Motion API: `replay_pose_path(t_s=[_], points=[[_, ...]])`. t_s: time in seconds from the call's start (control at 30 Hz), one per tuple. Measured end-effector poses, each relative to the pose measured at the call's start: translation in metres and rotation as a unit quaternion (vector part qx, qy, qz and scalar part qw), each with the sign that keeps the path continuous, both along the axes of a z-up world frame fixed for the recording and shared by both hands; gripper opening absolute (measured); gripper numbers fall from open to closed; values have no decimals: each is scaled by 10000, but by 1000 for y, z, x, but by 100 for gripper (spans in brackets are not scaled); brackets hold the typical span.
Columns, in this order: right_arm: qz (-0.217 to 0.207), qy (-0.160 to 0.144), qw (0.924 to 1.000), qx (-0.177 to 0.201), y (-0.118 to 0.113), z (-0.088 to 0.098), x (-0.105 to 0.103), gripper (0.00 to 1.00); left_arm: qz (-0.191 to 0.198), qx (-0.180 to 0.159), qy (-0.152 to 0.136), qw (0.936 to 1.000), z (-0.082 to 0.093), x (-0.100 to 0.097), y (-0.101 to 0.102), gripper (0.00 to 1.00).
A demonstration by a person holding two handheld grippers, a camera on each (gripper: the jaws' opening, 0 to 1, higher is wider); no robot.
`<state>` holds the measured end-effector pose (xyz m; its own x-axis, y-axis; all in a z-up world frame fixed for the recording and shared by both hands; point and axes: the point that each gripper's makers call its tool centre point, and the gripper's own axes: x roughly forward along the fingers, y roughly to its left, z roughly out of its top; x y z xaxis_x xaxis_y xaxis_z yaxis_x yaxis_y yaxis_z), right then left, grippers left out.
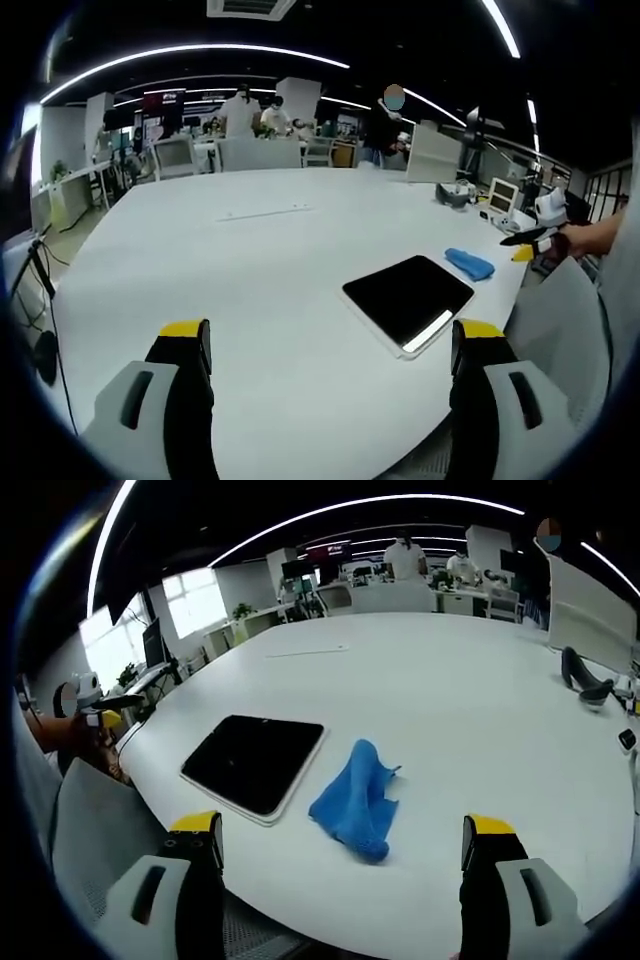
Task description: Wipe the mirror surface with the cleaning cloth until all visible marks leave the cleaned area.
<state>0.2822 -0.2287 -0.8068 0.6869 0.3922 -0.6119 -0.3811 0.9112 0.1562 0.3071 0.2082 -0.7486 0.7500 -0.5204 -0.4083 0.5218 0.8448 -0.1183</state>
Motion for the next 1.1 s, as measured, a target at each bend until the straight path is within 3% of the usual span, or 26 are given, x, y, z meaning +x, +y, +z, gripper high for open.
replay_pose_path(t_s=[1.1], points=[[-58,-51,10000,31,3,4,11,98,-2,-4,-62,10000,5,10,-1,99]])
